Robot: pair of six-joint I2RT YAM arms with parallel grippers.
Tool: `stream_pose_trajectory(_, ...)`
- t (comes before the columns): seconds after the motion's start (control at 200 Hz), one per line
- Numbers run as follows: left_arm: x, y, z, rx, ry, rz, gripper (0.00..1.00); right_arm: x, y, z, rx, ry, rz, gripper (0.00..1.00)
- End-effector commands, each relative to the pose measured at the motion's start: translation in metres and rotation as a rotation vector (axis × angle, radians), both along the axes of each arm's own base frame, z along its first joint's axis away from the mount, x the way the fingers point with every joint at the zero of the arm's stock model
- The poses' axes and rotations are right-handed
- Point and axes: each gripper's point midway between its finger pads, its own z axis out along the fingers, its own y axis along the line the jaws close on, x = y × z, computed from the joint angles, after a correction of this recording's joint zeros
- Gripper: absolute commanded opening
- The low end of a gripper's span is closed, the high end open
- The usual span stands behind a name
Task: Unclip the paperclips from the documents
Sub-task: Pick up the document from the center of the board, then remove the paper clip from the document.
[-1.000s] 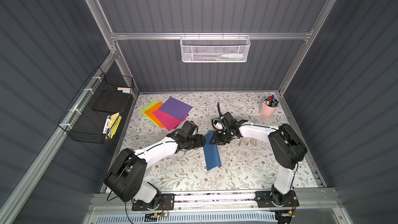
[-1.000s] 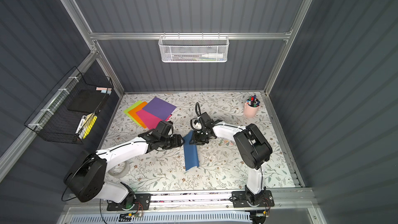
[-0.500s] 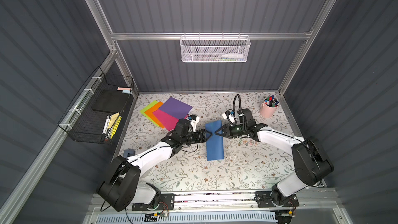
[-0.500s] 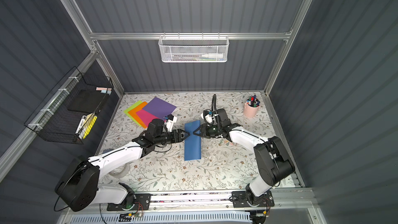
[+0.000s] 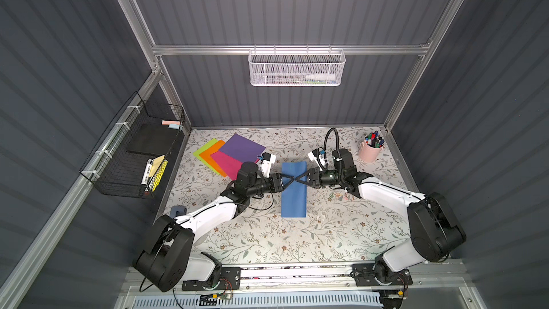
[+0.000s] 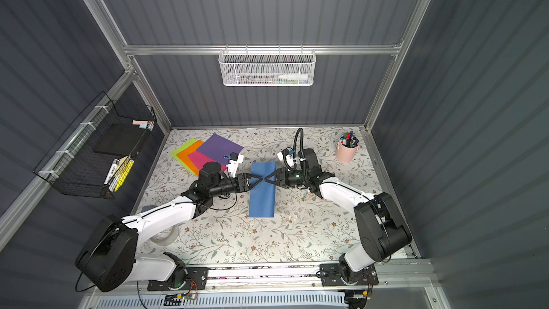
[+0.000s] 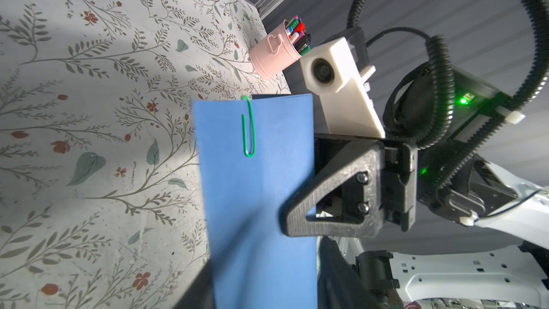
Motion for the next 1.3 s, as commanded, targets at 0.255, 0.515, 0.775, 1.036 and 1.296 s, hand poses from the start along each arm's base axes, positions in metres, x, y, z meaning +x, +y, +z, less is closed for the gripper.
stream_pose_trajectory(0.255, 0.002, 0.005, 0.007, 0.022, -0.039, 0.005, 0.06, -0.011, 0.000, -0.008, -0.072, -0.025, 0.034, 0.44)
stream_pose_trajectory(0.515, 0.001, 0.007, -0.009, 0.200, -0.126, -0.072, 0.00, -0.011, -0.043, -0.001, -0.348, -0.193, 0.027, 0.68)
stream_pose_trajectory(0.775, -0.012, -0.001, 0.005, 0.219, -0.238, -0.197, 0.00, 0.002, -0.058, 0.048, -0.389, -0.488, 0.035, 0.76)
stream_pose_trajectory(1.036, -0.022, -0.006, 0.019, 0.225, -0.314, -0.297, 0.00, 0.018, -0.035, 0.067, -0.300, -0.630, 0.148, 0.78)
stream_pose_trajectory(1.296, -0.039, -0.011, 0.031, 0.180, -0.354, -0.390, 0.00, -0.006, -0.009, 0.084, -0.057, -0.717, 0.389, 0.71)
